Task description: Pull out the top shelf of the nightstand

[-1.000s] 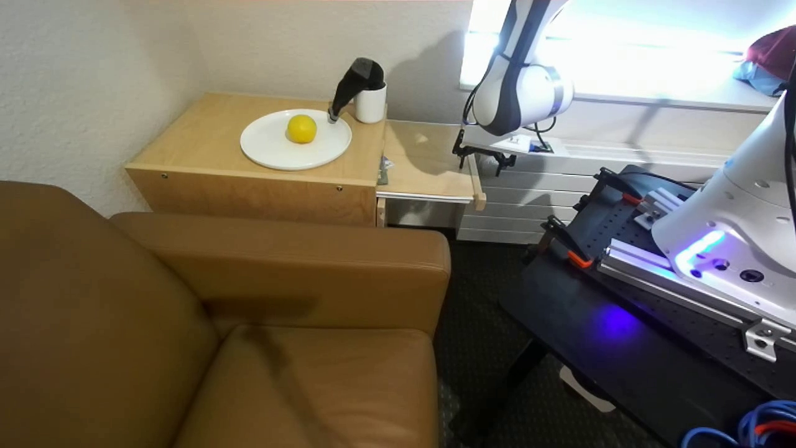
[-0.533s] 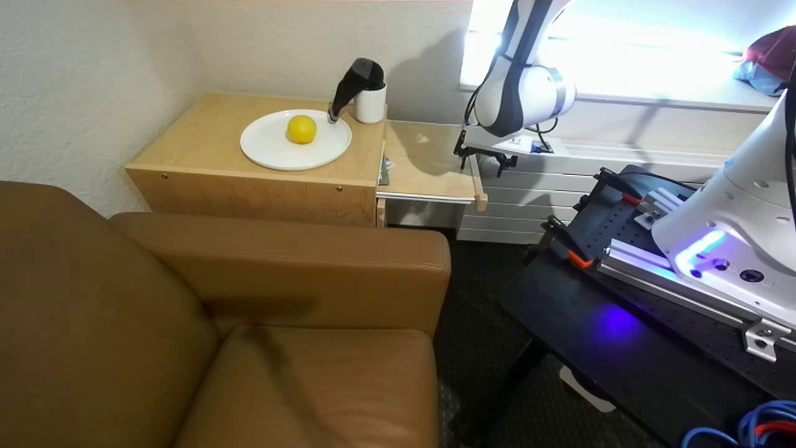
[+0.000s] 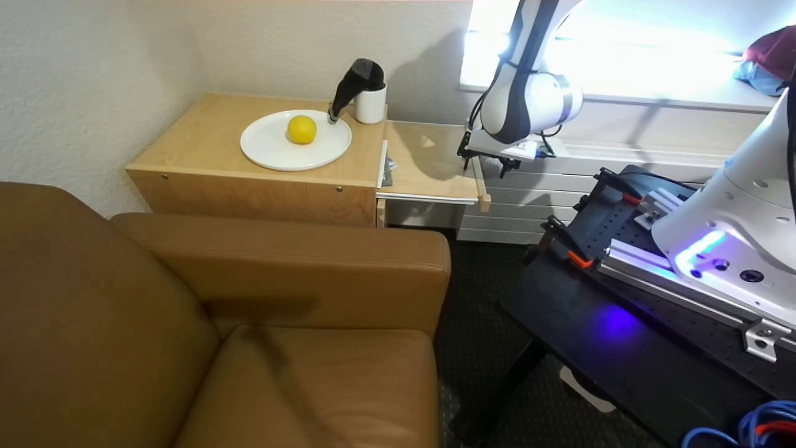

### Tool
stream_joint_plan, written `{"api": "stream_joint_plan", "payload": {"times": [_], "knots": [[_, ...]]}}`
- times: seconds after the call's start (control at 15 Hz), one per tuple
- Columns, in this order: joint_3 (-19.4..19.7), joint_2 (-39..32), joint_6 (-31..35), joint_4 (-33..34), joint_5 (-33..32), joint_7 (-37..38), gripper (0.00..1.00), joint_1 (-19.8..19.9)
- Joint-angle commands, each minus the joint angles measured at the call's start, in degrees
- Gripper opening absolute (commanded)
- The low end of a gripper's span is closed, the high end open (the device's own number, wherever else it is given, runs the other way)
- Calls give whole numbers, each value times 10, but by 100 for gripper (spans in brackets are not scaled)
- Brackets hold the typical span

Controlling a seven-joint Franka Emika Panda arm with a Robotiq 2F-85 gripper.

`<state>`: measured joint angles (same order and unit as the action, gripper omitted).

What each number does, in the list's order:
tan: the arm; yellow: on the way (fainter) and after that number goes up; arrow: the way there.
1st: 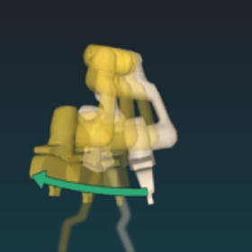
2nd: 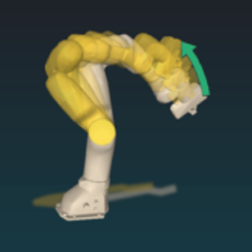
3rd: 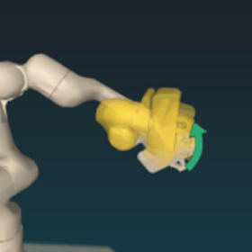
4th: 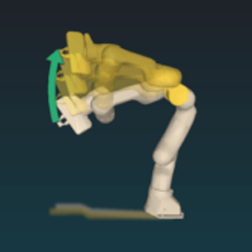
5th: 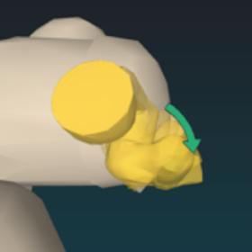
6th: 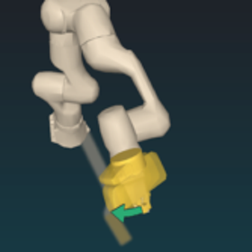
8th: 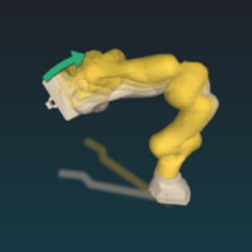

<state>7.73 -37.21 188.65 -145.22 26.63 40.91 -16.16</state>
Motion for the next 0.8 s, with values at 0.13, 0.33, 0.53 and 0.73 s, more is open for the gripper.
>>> {"api": "stream_joint_plan", "payload": {"times": [0.13,0.33,0.53,0.73], "knots": [[51,-4,-24,-3,14,-17,100,-52],[103,-28,-76,-10,5,-11,100,-94],[91,-29,-107,-19,-11,-4,100,-74],[85,-17,-122,-24,-13,2,100,-51]]}}
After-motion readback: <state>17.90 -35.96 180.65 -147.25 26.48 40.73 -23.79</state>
